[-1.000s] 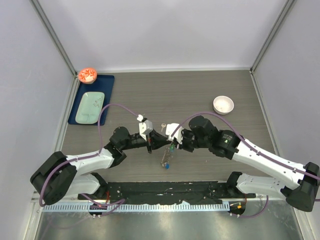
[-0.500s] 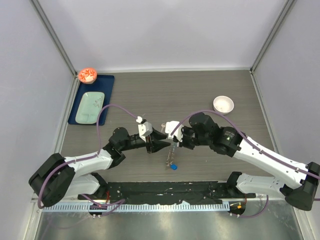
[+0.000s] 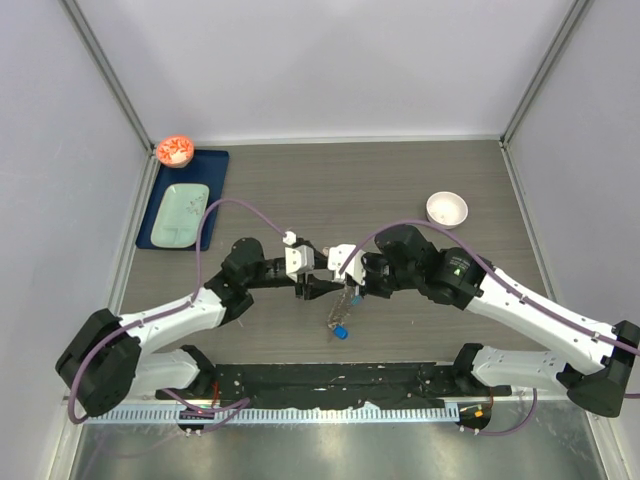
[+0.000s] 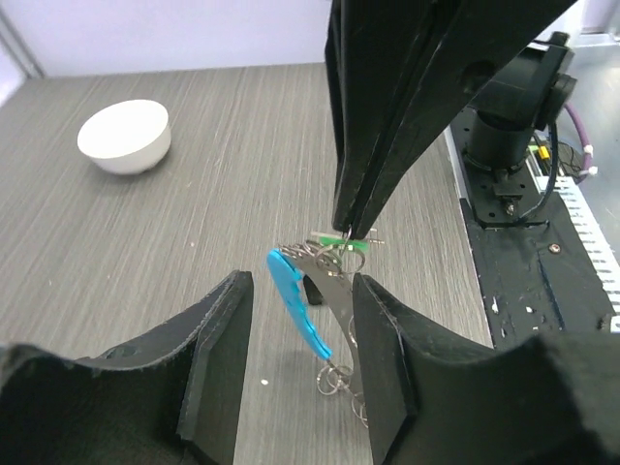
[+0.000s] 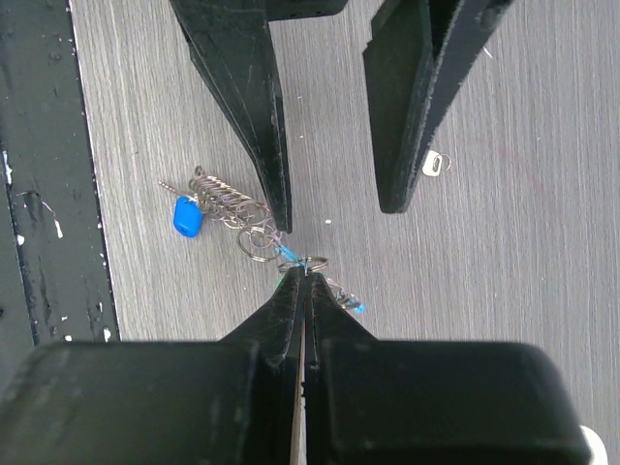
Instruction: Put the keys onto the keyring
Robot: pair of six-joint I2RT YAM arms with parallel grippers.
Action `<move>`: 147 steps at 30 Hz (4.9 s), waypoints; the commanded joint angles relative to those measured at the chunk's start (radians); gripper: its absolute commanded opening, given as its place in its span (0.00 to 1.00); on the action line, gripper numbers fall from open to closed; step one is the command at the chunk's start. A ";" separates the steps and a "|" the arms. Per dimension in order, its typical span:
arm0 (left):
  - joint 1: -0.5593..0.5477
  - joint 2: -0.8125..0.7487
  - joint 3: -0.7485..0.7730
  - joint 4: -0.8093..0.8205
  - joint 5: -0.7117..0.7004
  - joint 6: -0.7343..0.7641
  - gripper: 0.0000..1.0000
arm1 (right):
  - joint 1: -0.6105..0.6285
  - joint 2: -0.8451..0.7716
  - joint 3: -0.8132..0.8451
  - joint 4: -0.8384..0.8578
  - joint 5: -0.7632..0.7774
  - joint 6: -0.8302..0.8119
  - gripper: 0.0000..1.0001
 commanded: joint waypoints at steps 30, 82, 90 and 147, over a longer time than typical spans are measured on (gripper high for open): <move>0.036 0.216 0.219 -0.173 0.415 0.130 0.42 | 0.019 -0.002 0.050 0.022 0.016 -0.017 0.01; -0.205 -0.118 -0.057 -0.153 -0.431 -0.212 0.25 | 0.034 0.110 0.074 0.160 0.025 -0.042 0.01; -0.303 -0.175 -0.109 -0.163 -0.629 -0.259 0.13 | 0.039 0.159 0.089 0.177 0.017 -0.102 0.01; -0.031 -0.200 -0.083 -0.107 -0.090 0.156 0.41 | 0.080 0.115 0.100 0.072 -0.009 -0.151 0.01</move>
